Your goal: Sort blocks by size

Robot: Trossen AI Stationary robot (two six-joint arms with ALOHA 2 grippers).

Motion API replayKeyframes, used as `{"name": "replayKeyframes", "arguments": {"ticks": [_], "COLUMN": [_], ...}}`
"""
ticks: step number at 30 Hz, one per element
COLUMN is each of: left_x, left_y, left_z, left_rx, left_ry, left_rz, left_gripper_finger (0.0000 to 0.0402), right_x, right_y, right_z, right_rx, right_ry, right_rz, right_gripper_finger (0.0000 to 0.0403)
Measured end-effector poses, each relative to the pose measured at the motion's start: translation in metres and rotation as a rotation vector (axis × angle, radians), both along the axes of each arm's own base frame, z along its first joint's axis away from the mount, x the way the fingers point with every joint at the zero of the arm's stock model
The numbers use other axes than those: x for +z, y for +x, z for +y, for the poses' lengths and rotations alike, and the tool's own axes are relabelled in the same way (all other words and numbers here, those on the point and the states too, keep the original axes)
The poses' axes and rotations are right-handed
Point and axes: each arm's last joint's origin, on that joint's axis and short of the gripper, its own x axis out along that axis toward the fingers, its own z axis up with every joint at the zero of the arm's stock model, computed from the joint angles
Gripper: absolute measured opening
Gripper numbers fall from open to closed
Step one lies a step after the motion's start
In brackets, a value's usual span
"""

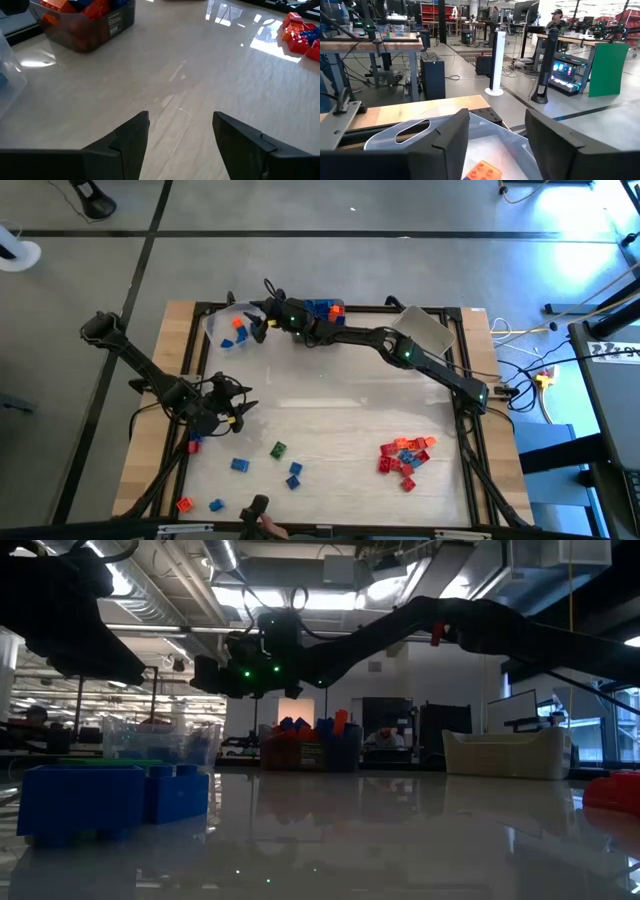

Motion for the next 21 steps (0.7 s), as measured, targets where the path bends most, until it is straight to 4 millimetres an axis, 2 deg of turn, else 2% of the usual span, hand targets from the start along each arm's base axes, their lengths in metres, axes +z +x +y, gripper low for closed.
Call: {"name": "replayKeyframes", "arguments": {"ticks": [9,12,14,16,21], "left_x": [0.0,0.0,0.0,0.0,-0.001], "left_y": [0.0,0.0,0.0,0.0,-0.001], "left_z": [0.0,0.0,0.0,0.0,0.001], "left_rx": [0.0,0.0,-0.001,0.0,0.036], "left_ry": [0.0,0.0,0.001,0.0,-0.054], "left_rz": [0.0,0.0,0.0,0.0,-0.021], "left_gripper_finger": [0.0208,0.0208,0.0208,0.0208,0.0208], "right_x": [-0.001,0.005,0.018,0.04,0.107], "right_y": [0.0,0.001,0.0,-0.002,-0.023], "right_z": [0.001,0.008,0.015,0.026,0.057], "right_rx": [0.001,0.031,0.043,0.063,0.074], "right_ry": [0.006,0.03,0.035,0.008,-0.097], "right_rz": [0.013,0.037,0.068,0.122,0.275], "right_gripper_finger": [0.0227,0.0229,0.0229,0.0229,0.0229]}}
